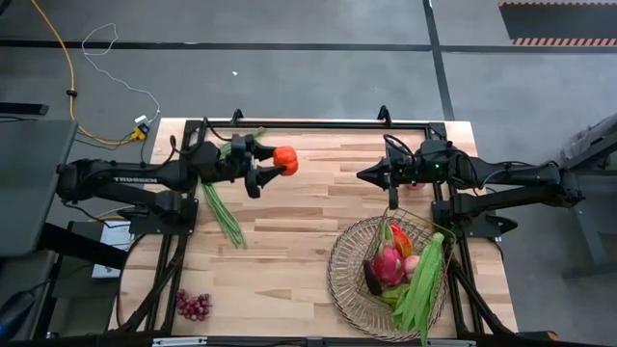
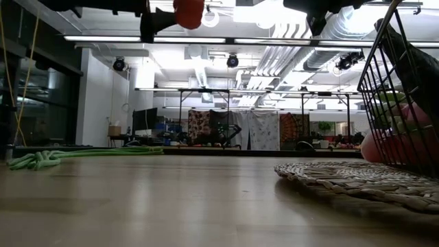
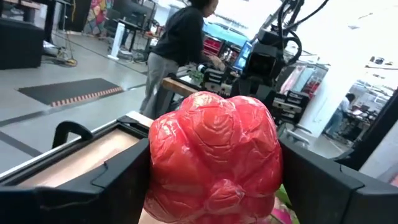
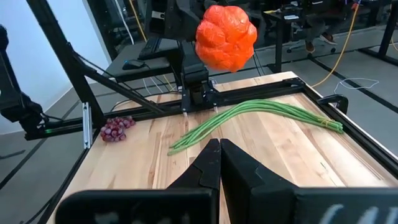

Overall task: Build produce basket
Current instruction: Put the red bell pepper into the wire basket

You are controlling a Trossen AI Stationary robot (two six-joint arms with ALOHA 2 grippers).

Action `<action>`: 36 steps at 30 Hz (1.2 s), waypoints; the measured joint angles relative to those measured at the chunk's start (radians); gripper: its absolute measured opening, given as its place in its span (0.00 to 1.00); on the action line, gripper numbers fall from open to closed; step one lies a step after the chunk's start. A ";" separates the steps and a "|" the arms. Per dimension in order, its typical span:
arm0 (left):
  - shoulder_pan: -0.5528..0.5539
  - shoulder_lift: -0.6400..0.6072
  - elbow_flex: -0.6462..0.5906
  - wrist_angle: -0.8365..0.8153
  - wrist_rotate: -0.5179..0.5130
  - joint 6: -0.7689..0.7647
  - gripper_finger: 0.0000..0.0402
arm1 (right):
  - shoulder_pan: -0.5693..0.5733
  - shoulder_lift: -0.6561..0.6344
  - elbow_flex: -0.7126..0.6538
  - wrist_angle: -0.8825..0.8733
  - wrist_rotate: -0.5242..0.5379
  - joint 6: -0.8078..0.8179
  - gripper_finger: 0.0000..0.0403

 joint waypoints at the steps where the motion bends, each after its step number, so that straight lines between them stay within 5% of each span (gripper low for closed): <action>1: -0.001 0.000 0.001 0.002 0.000 -0.001 0.74 | 0.000 0.000 0.000 0.000 0.003 0.008 0.00; 10: -0.001 0.003 0.008 0.008 0.025 -0.073 0.74 | 0.004 0.019 0.003 -0.001 0.007 -0.005 0.10; 20: -0.001 0.003 0.008 0.008 0.031 -0.115 0.74 | 0.004 0.140 0.149 -0.142 0.060 -0.162 0.71; 24: -0.001 0.003 0.008 0.007 0.049 -0.151 0.74 | 0.004 0.189 0.221 -0.204 0.110 -0.272 0.85; 36: -0.005 0.082 0.120 0.015 0.082 -0.407 0.74 | 0.010 0.378 0.416 -0.205 0.171 -0.587 0.91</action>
